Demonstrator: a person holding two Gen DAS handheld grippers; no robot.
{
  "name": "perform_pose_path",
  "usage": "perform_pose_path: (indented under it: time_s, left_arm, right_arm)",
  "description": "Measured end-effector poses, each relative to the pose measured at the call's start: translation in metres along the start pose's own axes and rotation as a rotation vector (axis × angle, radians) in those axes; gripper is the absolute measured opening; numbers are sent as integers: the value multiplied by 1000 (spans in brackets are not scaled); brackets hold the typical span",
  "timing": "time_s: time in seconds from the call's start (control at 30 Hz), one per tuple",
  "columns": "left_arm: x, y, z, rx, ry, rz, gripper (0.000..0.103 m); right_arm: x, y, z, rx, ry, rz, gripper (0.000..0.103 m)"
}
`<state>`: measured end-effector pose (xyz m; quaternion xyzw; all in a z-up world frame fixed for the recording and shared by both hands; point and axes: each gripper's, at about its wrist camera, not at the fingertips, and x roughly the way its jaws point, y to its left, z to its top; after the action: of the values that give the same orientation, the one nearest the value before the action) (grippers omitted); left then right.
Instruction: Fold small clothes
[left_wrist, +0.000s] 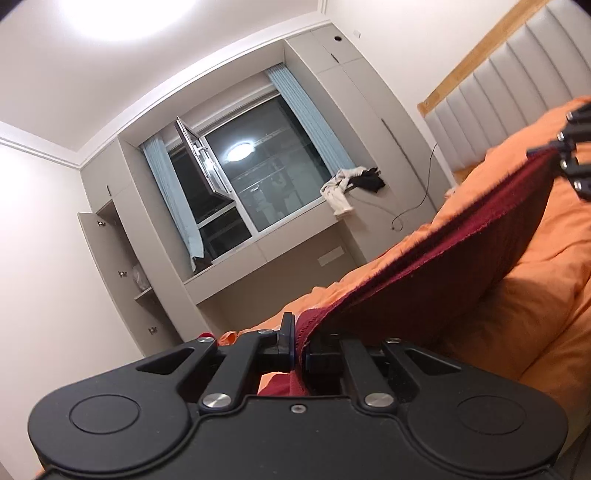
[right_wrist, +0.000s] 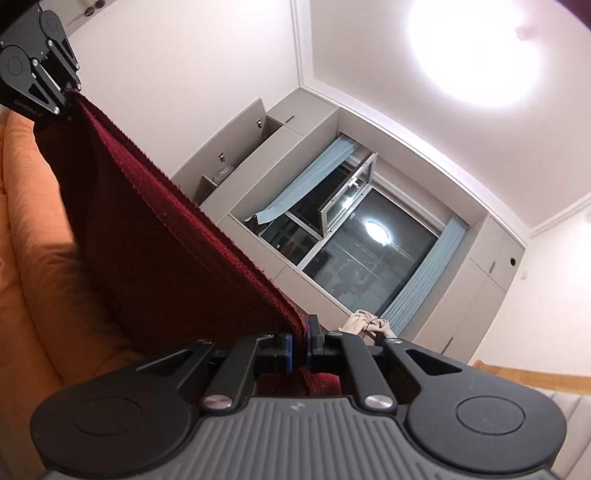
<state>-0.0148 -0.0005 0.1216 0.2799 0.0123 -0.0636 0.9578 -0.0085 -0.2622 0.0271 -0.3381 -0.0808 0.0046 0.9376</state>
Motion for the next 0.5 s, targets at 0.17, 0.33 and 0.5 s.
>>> perform_pose_path:
  time_s: [0.17, 0.33, 0.5]
  left_arm:
    - [47, 8, -3, -18, 35, 11, 6]
    - [126, 25, 5, -42, 38, 50, 11]
    - [221, 28, -2, -82, 120, 75, 16]
  right_arm:
    - [53, -2, -2, -51, -6, 19, 7]
    - [123, -6, -2, -72, 6, 39, 7]
    - [202, -7, -14, -35, 90, 106, 7]
